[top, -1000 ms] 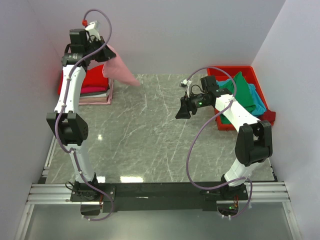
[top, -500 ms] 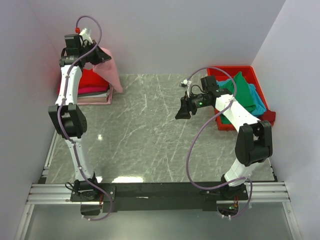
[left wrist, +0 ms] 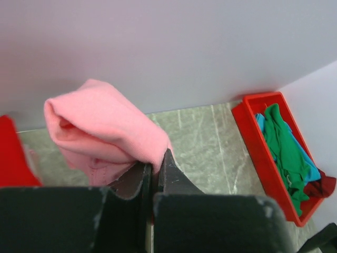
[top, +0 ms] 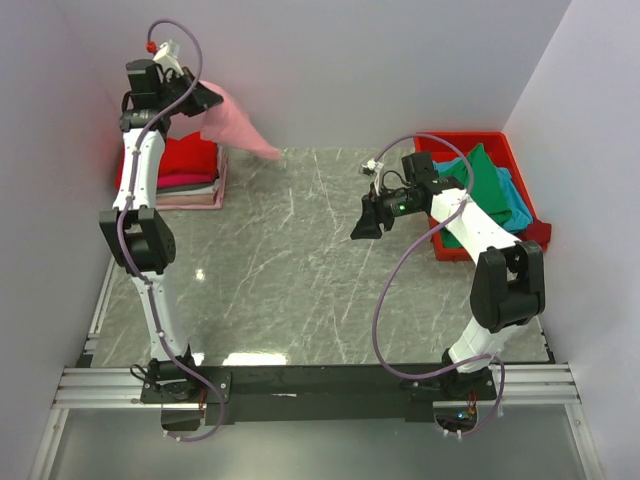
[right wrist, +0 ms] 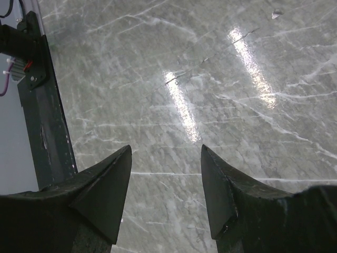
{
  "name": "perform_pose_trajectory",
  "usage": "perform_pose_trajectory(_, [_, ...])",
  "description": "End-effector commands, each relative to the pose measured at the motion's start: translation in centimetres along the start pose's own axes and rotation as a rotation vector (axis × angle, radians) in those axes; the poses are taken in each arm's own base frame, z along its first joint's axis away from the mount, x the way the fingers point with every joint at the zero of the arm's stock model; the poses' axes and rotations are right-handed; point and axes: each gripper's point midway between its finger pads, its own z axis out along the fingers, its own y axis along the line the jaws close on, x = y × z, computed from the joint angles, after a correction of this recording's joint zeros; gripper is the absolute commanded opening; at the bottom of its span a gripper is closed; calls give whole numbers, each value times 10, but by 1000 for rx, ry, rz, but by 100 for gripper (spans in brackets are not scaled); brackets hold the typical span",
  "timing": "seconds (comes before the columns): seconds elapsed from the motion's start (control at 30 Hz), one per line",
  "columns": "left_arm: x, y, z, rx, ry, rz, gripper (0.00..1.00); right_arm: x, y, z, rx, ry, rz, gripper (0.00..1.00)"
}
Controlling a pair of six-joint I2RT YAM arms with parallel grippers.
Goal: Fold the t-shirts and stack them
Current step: Fold the tshirt
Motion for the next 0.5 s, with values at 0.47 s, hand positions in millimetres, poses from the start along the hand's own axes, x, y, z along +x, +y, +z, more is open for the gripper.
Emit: perform_pose_trajectory(0.47, [37,-162,-15,199,24,-109,0,-1,-5,-13,107,-38,-145,63])
